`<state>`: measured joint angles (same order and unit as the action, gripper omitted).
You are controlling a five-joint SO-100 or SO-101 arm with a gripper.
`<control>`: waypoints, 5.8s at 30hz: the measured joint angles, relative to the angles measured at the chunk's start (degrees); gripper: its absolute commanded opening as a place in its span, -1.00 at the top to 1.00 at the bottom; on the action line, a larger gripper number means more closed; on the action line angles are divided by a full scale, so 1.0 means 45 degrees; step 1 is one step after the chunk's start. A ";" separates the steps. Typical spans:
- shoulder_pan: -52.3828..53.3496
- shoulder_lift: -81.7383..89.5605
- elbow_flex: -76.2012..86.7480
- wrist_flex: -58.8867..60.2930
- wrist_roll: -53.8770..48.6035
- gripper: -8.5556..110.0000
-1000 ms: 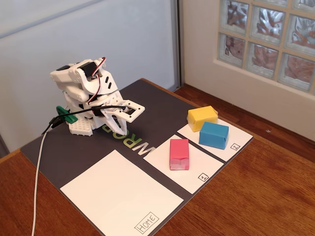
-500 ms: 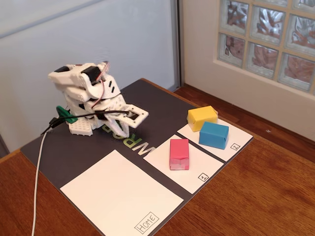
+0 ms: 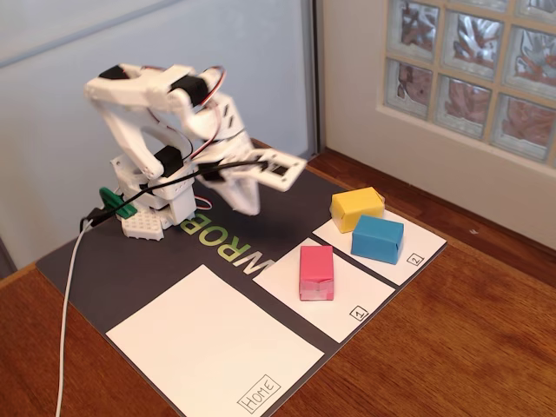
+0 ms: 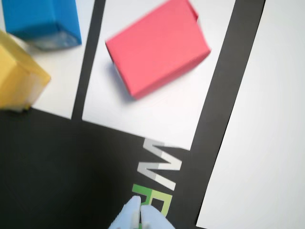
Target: Move box red to home
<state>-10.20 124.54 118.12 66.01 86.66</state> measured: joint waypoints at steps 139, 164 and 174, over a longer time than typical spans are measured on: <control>-0.1270 -1.6699 -1.8203 0.6328 1.3125 0.30; -0.1230 -1.3496 -1.1309 0.2383 1.3184 0.19; -0.1074 -1.3496 -1.1367 0.2090 1.3184 0.22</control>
<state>-15.03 63.81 66.97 75.41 145.99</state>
